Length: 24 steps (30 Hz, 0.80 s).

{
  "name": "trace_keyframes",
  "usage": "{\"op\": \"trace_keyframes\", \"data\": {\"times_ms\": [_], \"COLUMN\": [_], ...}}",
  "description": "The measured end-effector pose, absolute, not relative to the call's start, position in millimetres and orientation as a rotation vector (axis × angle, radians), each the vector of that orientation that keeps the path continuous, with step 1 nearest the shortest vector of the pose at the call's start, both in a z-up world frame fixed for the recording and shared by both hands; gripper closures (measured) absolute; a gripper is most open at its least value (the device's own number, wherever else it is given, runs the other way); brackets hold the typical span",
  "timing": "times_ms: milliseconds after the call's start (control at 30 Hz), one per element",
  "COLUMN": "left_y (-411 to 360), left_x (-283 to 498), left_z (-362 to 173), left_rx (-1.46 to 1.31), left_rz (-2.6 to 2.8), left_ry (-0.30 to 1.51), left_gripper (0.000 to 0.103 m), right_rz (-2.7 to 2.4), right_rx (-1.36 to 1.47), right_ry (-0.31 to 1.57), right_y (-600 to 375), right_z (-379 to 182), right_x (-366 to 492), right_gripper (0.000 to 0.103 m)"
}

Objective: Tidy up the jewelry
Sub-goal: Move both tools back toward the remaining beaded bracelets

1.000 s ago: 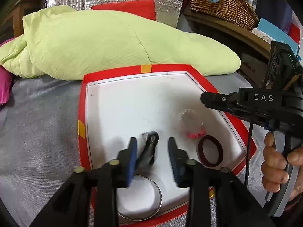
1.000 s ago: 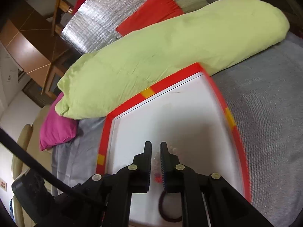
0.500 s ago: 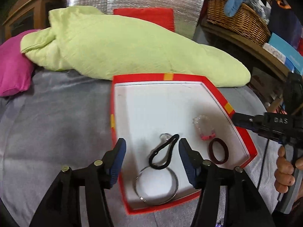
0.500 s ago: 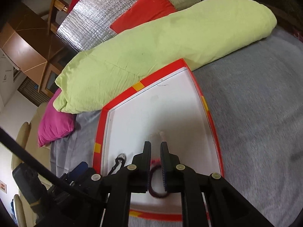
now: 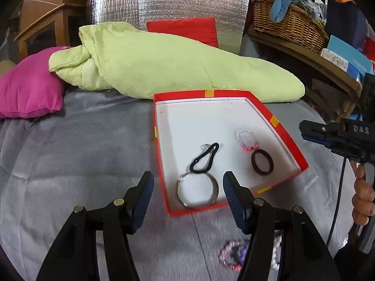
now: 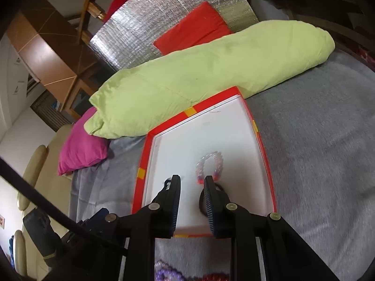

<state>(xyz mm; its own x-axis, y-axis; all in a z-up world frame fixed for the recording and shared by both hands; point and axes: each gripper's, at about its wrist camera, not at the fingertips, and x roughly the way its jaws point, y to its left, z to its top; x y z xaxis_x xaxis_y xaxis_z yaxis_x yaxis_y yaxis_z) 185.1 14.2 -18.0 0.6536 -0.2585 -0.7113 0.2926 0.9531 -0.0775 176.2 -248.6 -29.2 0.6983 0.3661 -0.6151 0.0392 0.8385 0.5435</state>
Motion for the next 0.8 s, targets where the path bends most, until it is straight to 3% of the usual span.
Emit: {"op": "trace_keyframes", "data": {"times_ms": [433, 800], "left_y": [26.2, 11.5], "left_x": [124.6, 88.5], "left_z": [-24.0, -60.6], "left_rx": [0.074, 0.165], "left_rz": [-0.313, -0.374], "left_ry": [0.827, 0.892], "left_gripper": [0.041, 0.041], "right_rz": [0.2, 0.227], "right_rx": [0.549, 0.493], "right_ry": [0.818, 0.935], "right_y": [-271.5, -268.7], "right_z": [-36.0, -63.1], "right_x": [90.7, 75.4], "right_gripper": [0.079, 0.079]}}
